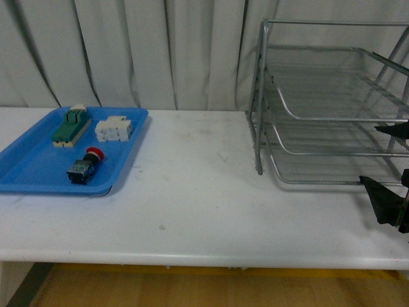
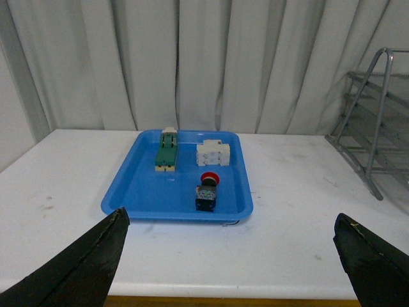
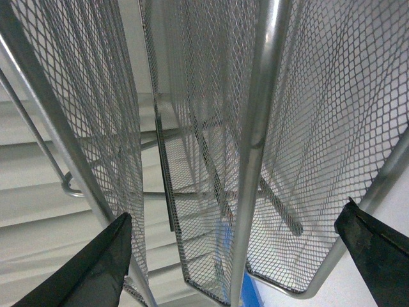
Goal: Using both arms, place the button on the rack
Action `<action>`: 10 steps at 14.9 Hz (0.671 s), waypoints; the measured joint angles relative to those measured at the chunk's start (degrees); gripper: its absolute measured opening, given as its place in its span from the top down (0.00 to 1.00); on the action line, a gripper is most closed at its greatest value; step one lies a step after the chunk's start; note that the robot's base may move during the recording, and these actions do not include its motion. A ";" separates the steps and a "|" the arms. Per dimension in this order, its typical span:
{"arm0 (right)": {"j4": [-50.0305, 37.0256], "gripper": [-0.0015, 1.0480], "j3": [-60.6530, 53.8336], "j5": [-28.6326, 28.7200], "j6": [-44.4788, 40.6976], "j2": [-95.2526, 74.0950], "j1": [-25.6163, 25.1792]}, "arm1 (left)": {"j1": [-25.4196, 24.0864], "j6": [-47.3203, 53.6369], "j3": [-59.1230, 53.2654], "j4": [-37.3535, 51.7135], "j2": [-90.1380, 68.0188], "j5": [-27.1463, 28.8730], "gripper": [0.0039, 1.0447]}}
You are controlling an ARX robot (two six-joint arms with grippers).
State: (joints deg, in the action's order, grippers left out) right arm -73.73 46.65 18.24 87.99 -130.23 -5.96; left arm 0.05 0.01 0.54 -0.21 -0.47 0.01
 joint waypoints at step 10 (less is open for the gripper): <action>0.17 0.07 6.29 0.48 -4.15 -4.46 -0.11 | 0.00 0.00 0.00 0.02 0.00 0.02 0.06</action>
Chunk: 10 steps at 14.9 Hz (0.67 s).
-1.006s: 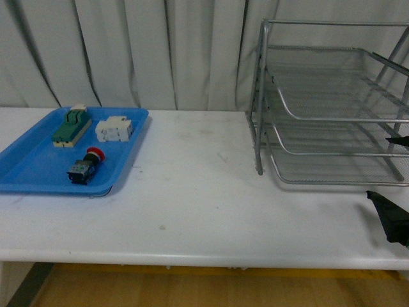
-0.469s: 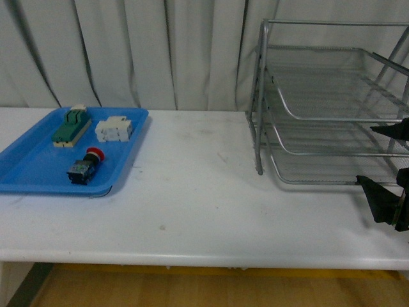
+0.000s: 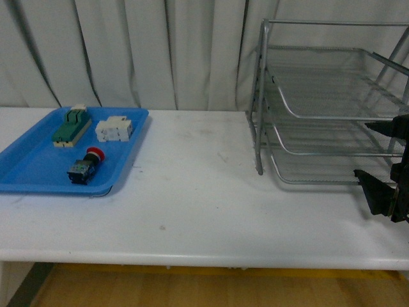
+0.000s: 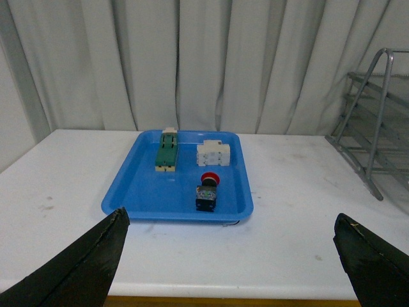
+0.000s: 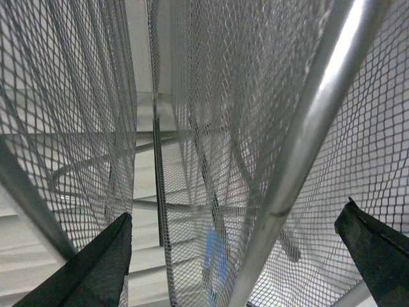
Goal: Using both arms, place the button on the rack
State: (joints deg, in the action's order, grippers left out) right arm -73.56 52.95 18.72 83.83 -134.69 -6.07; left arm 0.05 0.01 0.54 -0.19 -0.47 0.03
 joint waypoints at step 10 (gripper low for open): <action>0.42 0.94 2.75 -0.11 -2.82 -1.44 -0.83 | 0.00 0.00 0.00 -0.02 0.00 -0.02 0.06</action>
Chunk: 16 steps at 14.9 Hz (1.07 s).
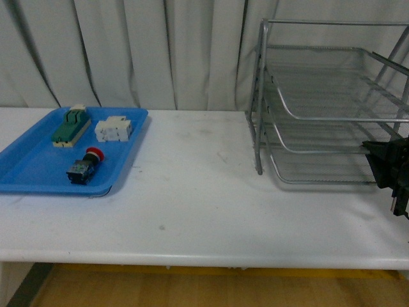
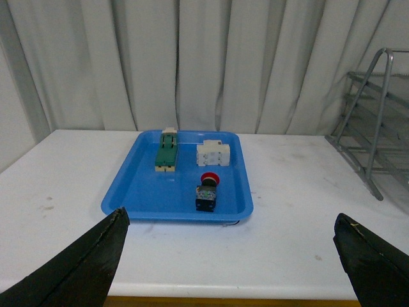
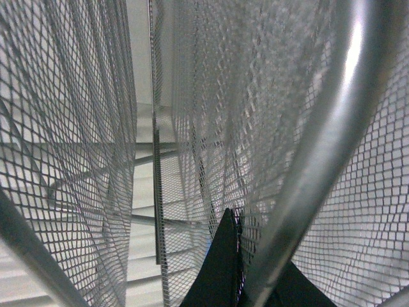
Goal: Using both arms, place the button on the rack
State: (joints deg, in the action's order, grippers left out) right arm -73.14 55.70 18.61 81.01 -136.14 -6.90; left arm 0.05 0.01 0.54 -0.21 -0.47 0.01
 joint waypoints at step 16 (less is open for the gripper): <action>-0.96 0.79 -28.39 2.89 1.44 13.51 -2.19 | 0.00 0.00 0.00 0.00 0.00 0.00 0.06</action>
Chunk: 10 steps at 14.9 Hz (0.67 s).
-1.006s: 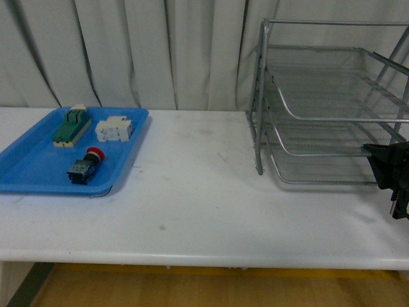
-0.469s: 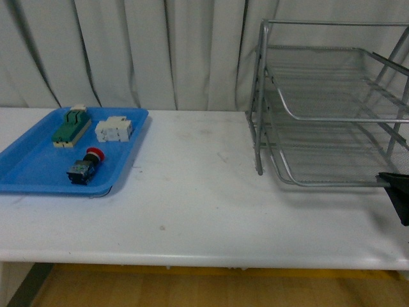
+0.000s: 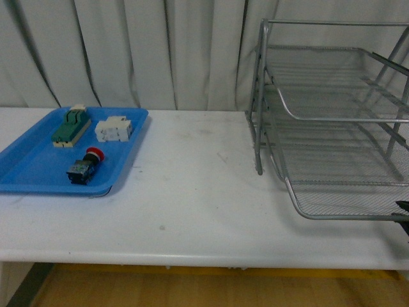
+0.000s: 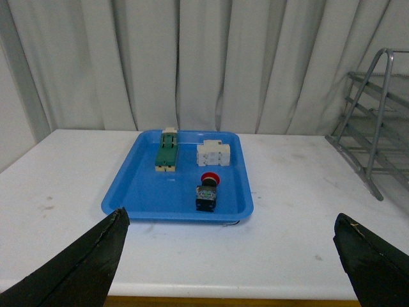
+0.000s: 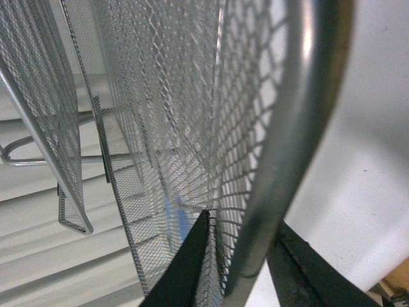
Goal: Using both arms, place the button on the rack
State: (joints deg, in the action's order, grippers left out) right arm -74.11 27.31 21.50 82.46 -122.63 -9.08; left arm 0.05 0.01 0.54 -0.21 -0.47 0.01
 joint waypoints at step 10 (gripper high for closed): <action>0.39 0.06 -6.88 0.74 -1.09 6.84 -1.20 | 0.00 0.00 0.00 0.00 0.00 0.00 0.06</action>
State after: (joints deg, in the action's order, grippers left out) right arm -73.71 20.43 22.24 81.36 -115.79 -10.28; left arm 0.05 0.01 0.54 -0.21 -0.47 0.01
